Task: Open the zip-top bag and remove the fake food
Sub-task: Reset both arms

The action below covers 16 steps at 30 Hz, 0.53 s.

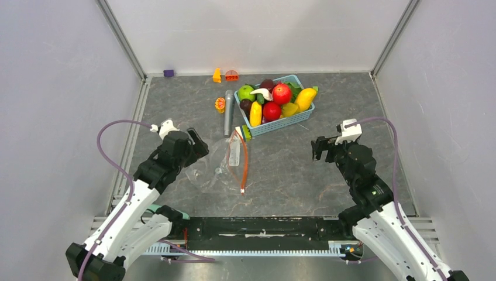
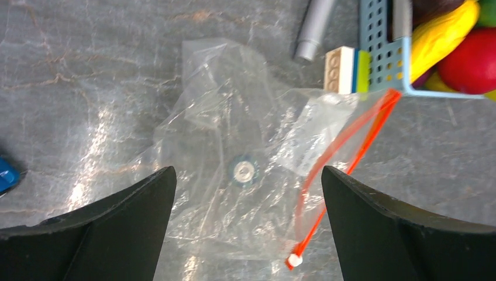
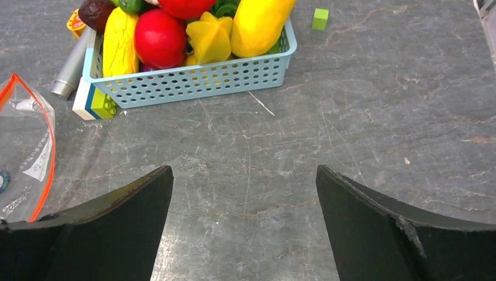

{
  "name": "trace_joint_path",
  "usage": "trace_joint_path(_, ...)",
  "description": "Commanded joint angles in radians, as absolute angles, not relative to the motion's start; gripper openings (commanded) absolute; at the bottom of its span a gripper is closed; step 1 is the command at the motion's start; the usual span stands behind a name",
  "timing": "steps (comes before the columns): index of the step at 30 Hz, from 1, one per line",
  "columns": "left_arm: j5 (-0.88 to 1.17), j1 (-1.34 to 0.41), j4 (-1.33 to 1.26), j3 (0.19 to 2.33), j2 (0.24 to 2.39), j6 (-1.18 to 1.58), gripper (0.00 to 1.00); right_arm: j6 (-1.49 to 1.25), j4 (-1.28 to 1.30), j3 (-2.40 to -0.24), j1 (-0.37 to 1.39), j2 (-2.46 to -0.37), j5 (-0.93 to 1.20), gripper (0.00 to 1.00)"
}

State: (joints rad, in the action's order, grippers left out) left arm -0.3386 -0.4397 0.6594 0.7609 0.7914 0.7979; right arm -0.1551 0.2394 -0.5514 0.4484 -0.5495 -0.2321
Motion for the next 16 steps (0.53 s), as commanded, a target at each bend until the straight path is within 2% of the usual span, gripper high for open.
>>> trace_joint_path(1, -0.345, -0.436, 0.686, 0.73, 0.776, 0.784, 1.0, -0.177, 0.157, -0.538, 0.445, -0.563, -0.225, 0.98)
trace_joint_path(16, -0.399, -0.435, 0.715, 0.745, 0.784, 0.797, 1.0, -0.16, 0.198, -0.557, 0.444, -0.655, -0.237, 0.98)
